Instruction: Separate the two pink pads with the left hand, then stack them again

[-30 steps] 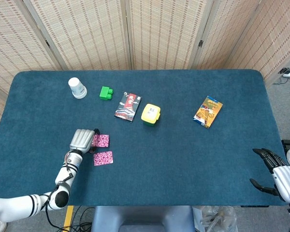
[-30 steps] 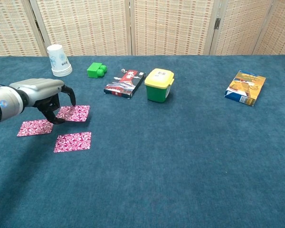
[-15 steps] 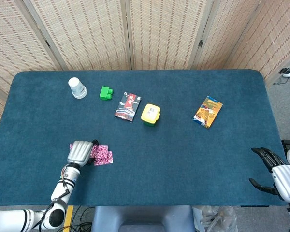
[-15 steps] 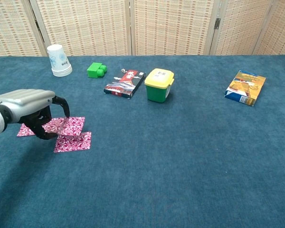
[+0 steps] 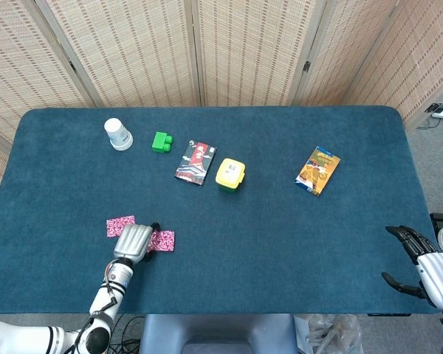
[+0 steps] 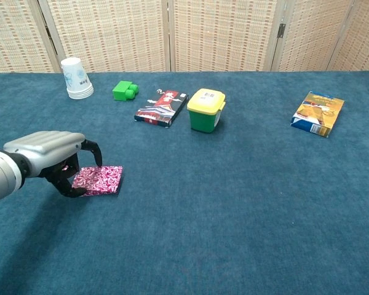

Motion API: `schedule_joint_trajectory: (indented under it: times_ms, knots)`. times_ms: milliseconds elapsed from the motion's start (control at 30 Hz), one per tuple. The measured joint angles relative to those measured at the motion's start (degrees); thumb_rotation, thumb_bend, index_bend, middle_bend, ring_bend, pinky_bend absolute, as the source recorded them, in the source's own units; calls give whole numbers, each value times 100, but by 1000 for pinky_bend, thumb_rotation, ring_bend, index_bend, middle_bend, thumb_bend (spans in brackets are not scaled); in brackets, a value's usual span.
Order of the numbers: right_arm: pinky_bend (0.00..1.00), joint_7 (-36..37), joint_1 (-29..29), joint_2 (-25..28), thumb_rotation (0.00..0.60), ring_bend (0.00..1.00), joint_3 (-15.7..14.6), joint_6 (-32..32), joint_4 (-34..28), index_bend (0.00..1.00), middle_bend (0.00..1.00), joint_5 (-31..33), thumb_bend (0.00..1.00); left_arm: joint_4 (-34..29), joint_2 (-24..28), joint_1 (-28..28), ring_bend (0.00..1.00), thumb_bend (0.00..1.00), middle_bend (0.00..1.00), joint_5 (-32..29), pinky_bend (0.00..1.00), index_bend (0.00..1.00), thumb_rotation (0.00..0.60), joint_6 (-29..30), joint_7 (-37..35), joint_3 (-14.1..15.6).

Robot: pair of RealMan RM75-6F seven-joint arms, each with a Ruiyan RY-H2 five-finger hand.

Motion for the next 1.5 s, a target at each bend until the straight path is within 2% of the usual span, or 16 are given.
schedule_joint_trajectory:
  times_ms: [500, 767, 1133, 1500]
  knots:
    - [165, 5, -1, -10, 600, 103, -3, 13, 12, 97, 182, -7, 270, 17, 13, 51, 952, 335, 970, -128, 1000, 381, 600, -105, 39, -57]
    - [165, 26, -9, -22, 600, 103, 0, 22, 48, 97, 188, 6, 277, -21, -10, 55, 952, 334, 970, -114, 1000, 315, 600, -108, 49, -80]
    - [165, 56, -31, -29, 600, 103, 0, 56, 85, 97, 190, 12, 277, -32, -11, 52, 952, 334, 970, -187, 1000, 313, 600, -84, 97, -141]
    - [165, 58, -16, -37, 600, 103, 2, 50, 84, 97, 190, -9, 277, -136, 562, 204, 952, 335, 970, 187, 1000, 328, 600, -10, -407, -295]
